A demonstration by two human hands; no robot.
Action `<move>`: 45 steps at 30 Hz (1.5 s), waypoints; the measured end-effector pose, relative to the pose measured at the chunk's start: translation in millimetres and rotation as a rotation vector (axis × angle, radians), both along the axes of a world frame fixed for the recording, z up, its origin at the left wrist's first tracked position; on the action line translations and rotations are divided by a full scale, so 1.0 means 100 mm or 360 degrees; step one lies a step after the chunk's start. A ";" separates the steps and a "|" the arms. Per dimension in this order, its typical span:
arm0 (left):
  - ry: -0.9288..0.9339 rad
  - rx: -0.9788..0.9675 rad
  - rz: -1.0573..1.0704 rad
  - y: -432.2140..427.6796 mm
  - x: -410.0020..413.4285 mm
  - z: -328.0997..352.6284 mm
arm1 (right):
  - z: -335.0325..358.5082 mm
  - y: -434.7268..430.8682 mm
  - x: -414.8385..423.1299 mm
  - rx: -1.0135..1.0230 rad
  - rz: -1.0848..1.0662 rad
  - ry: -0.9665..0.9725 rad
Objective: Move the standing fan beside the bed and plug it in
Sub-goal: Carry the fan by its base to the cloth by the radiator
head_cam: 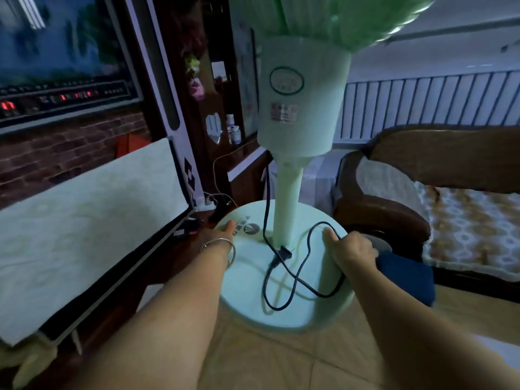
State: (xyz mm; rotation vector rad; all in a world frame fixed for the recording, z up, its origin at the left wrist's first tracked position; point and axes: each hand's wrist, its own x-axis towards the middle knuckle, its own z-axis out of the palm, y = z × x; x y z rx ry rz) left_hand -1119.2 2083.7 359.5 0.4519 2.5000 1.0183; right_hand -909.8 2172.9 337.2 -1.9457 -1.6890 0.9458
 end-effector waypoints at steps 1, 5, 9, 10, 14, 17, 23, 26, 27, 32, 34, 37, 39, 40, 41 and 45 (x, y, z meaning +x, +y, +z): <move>0.0012 -0.0008 0.0006 0.31 -0.12 -0.01 | -0.02 0.31 -0.13 -0.0008 -0.0007 0.0021; 0.0021 0.0103 0.0020 1.41 -0.57 -0.06 | 0.01 1.43 -0.54 -0.0006 -0.0017 0.0023; 0.0093 0.0016 -0.0055 2.61 -1.02 -0.04 | 0.02 2.56 -0.95 -0.0015 -0.0066 0.0049; 0.0067 -0.0015 -0.0074 2.99 -1.14 -0.05 | 0.00 2.93 -1.09 -0.0005 -0.0075 0.0045; 0.0024 0.0003 -0.0096 4.18 -1.60 -0.17 | -0.13 4.10 -1.52 0.0043 -0.0124 -0.0019; 0.0023 -0.0022 -0.0151 5.12 -1.97 -0.24 | -0.20 4.98 -1.88 0.0033 -0.0158 -0.0023; 0.0069 -0.0116 -0.0198 6.72 -2.54 -0.33 | -0.29 6.48 -2.43 -0.0026 -0.0277 0.0001; 0.0104 -0.0113 -0.0192 7.51 -2.77 -0.41 | -0.35 7.25 -2.68 -0.0017 -0.0274 0.0009; 0.0110 -0.0102 -0.0180 7.77 -2.84 -0.47 | -0.40 7.53 -2.75 -0.0016 -0.0282 0.0032; 0.0095 -0.0103 -0.0234 9.10 -3.28 -0.78 | -0.70 8.82 -3.17 -0.0027 -0.0304 0.0063; 0.0078 -0.0124 -0.0256 9.51 -3.42 -0.91 | -0.82 9.19 -3.32 -0.0047 -0.0331 0.0055; 0.0054 -0.0120 -0.0297 10.18 -3.67 -1.15 | -1.04 9.76 -3.55 -0.0073 -0.0418 0.0054; 0.0059 -0.0139 -0.0338 10.60 -3.81 -1.30 | -1.21 10.09 -3.70 -0.0089 -0.0471 0.0022; 0.0060 -0.0161 -0.0368 10.81 -3.90 -1.39 | -1.32 10.25 -3.78 -0.0089 -0.0491 0.0000; 0.0051 -0.0169 -0.0396 11.03 -3.98 -1.47 | -1.42 10.41 -3.86 -0.0075 -0.0516 0.0002; 0.0026 -0.0166 -0.0495 11.72 -4.28 -1.85 | -1.83 10.94 -4.14 -0.0056 -0.0635 -0.0029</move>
